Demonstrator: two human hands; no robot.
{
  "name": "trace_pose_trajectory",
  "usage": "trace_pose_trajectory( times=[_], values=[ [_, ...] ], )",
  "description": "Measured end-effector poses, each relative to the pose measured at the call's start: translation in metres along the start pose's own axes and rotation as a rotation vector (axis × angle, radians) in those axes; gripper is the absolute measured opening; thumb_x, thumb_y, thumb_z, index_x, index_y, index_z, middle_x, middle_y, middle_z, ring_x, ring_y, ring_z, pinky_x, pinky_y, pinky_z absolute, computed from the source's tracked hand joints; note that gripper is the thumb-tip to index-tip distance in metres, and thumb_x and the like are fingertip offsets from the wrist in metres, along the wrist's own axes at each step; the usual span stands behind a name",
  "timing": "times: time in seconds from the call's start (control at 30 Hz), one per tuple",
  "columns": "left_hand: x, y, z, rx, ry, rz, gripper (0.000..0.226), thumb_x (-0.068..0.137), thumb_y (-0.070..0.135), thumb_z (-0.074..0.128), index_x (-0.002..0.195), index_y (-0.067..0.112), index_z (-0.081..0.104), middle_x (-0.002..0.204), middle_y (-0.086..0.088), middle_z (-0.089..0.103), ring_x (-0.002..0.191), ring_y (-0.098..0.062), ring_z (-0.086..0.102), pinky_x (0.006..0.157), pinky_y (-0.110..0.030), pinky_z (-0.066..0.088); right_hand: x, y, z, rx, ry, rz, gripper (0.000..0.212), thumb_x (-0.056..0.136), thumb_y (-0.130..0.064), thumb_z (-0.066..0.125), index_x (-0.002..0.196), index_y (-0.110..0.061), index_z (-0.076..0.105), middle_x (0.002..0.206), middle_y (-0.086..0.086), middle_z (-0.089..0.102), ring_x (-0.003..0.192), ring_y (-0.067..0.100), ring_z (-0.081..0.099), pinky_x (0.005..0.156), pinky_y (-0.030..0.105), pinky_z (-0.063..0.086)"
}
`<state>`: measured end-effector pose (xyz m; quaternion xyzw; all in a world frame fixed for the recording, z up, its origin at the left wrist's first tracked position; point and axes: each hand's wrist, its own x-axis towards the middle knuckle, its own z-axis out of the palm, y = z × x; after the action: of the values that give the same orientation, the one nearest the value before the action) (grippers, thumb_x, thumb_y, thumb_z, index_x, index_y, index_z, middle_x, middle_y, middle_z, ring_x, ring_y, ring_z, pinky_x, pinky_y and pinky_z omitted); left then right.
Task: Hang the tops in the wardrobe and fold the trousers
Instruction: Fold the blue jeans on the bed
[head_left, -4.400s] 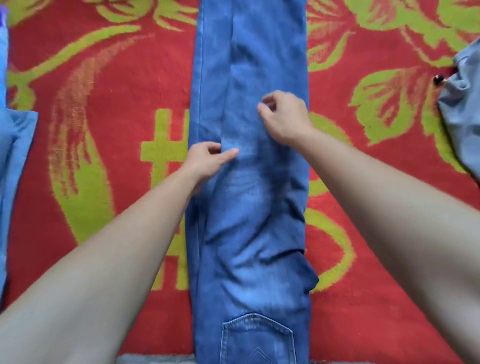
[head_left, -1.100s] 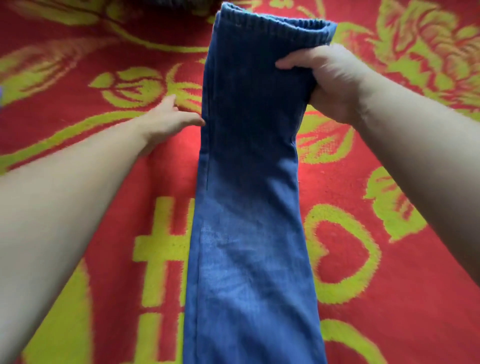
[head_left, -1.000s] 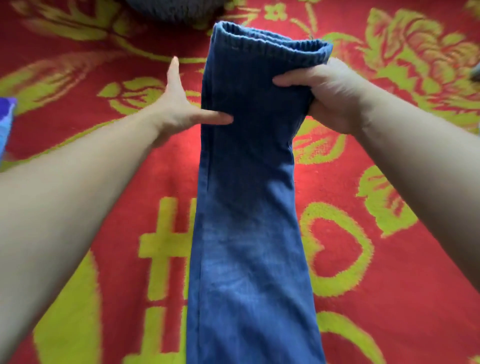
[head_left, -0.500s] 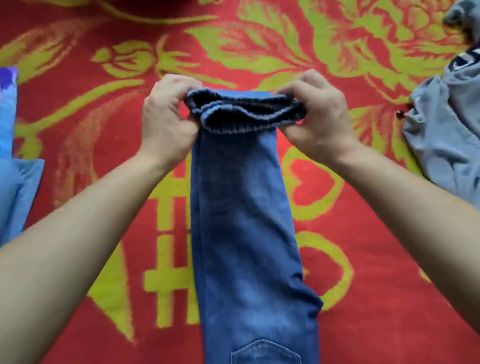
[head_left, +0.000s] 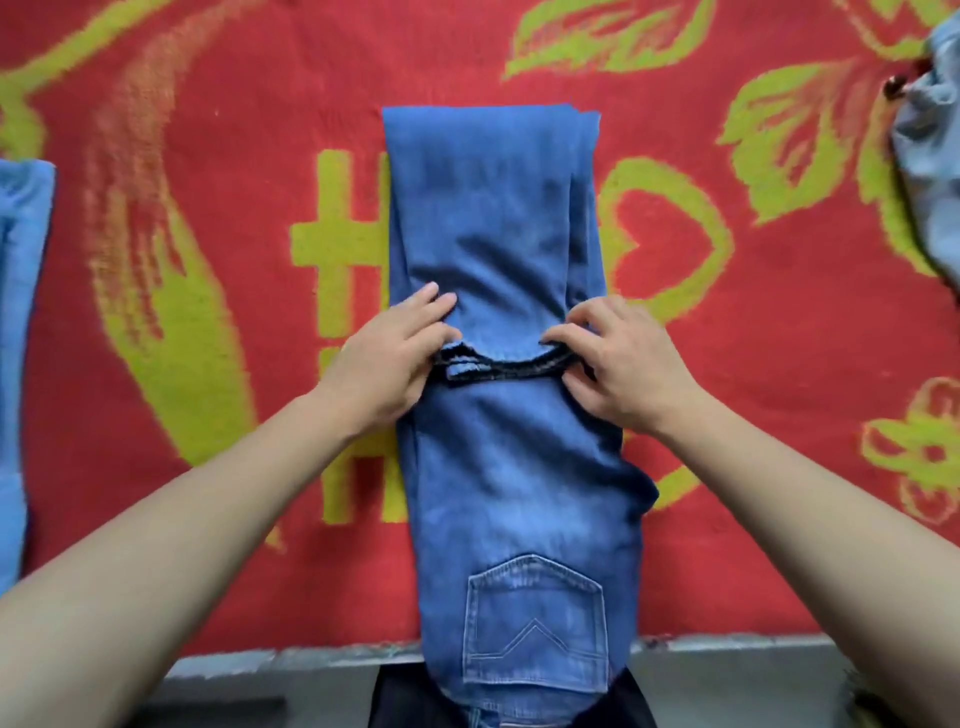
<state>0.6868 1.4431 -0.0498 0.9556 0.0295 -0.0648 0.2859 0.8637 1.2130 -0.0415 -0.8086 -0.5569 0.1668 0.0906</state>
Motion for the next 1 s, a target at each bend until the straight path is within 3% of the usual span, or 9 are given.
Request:
trace_pose_trajectory(
  times=[0.1, 0.23, 0.33, 0.43, 0.53, 0.7, 0.83, 0.93, 1.0],
  values=[
    [0.002, -0.002, -0.016, 0.046, -0.159, -0.002, 0.041, 0.081, 0.005, 0.047, 0.115, 0.002, 0.069, 0.142, -0.017, 0.052, 0.137, -0.038, 0.044, 0.11, -0.053, 0.036, 0.004, -0.004, -0.015, 0.162, -0.157, 0.114, 0.043, 0.08, -0.033, 0.048, 0.113, -0.02, 0.073, 0.11, 0.005, 0.066, 0.107, 0.03, 0.057, 0.093, 0.044, 0.046],
    [0.059, -0.009, -0.042, -0.012, 0.318, -0.212, 0.047, 0.082, 0.011, 0.038, 0.118, 0.002, 0.066, 0.14, -0.02, 0.053, 0.132, -0.038, 0.047, 0.112, -0.047, 0.035, 0.076, 0.005, -0.041, 0.45, 0.28, 0.715, 0.037, 0.096, -0.057, 0.041, 0.094, -0.025, 0.061, 0.102, -0.001, 0.064, 0.097, 0.02, 0.057, 0.085, 0.033, 0.041],
    [0.118, -0.009, -0.049, 0.085, 0.349, -0.423, 0.051, 0.1, 0.032, 0.032, 0.149, 0.019, 0.041, 0.162, -0.014, 0.021, 0.15, -0.031, 0.016, 0.12, -0.047, 0.015, 0.138, 0.023, -0.047, 0.663, 0.263, 1.022, 0.058, 0.09, -0.077, 0.035, 0.098, -0.023, 0.054, 0.106, -0.001, 0.063, 0.098, 0.025, 0.058, 0.085, 0.038, 0.042],
    [0.157, -0.025, -0.035, 0.307, 0.097, -0.532, 0.06, 0.102, 0.055, 0.013, 0.157, 0.032, 0.007, 0.165, -0.009, -0.009, 0.152, -0.025, -0.01, 0.118, -0.061, -0.002, 0.168, 0.03, -0.035, 0.332, 0.202, 0.983, 0.064, 0.099, -0.064, 0.032, 0.129, -0.011, 0.049, 0.131, 0.01, 0.06, 0.122, 0.031, 0.057, 0.093, 0.041, 0.042],
    [0.175, -0.059, -0.02, 0.423, 0.03, -0.509, 0.064, 0.1, 0.061, 0.006, 0.156, 0.034, -0.006, 0.165, -0.01, -0.014, 0.151, -0.025, -0.015, 0.115, -0.067, -0.005, 0.181, 0.05, -0.015, 0.131, 0.319, 0.876, 0.051, 0.105, -0.051, 0.029, 0.128, -0.009, 0.048, 0.131, 0.01, 0.059, 0.121, 0.032, 0.055, 0.09, 0.044, 0.042],
    [0.19, -0.08, -0.005, 0.458, 0.136, -0.461, 0.068, 0.097, 0.064, 0.006, 0.156, 0.032, 0.005, 0.164, -0.016, 0.003, 0.152, -0.032, -0.002, 0.115, -0.067, 0.0, 0.195, 0.069, 0.01, -0.038, 0.402, 0.81, 0.051, 0.105, -0.05, 0.024, 0.125, -0.011, 0.05, 0.126, 0.008, 0.058, 0.115, 0.031, 0.056, 0.085, 0.043, 0.041],
    [0.191, -0.075, -0.013, 0.48, 0.092, -0.463, 0.067, 0.099, 0.061, 0.01, 0.154, 0.023, 0.018, 0.163, -0.019, 0.009, 0.151, -0.034, 0.002, 0.115, -0.066, 0.002, 0.194, 0.067, 0.002, 0.03, 0.364, 0.796, 0.05, 0.107, -0.047, 0.022, 0.126, -0.01, 0.048, 0.129, 0.011, 0.052, 0.114, 0.033, 0.055, 0.086, 0.043, 0.037],
    [0.2, -0.068, -0.031, 0.547, 0.138, -0.368, 0.061, 0.102, 0.056, 0.02, 0.135, 0.009, 0.041, 0.142, -0.025, 0.038, 0.132, -0.039, 0.034, 0.11, -0.06, 0.022, 0.194, 0.064, -0.015, 0.136, 0.371, 0.851, 0.051, 0.107, -0.047, 0.024, 0.124, -0.008, 0.051, 0.129, 0.012, 0.057, 0.116, 0.034, 0.055, 0.081, 0.04, 0.033],
    [0.209, -0.071, -0.039, 0.559, 0.174, -0.342, 0.056, 0.103, 0.053, 0.023, 0.126, 0.007, 0.045, 0.127, -0.025, 0.046, 0.117, -0.04, 0.042, 0.101, -0.058, 0.028, 0.198, 0.064, -0.024, 0.241, 0.336, 0.924, 0.061, 0.104, -0.057, 0.023, 0.125, -0.009, 0.054, 0.127, 0.012, 0.062, 0.118, 0.034, 0.057, 0.08, 0.038, 0.034]
  ],
)
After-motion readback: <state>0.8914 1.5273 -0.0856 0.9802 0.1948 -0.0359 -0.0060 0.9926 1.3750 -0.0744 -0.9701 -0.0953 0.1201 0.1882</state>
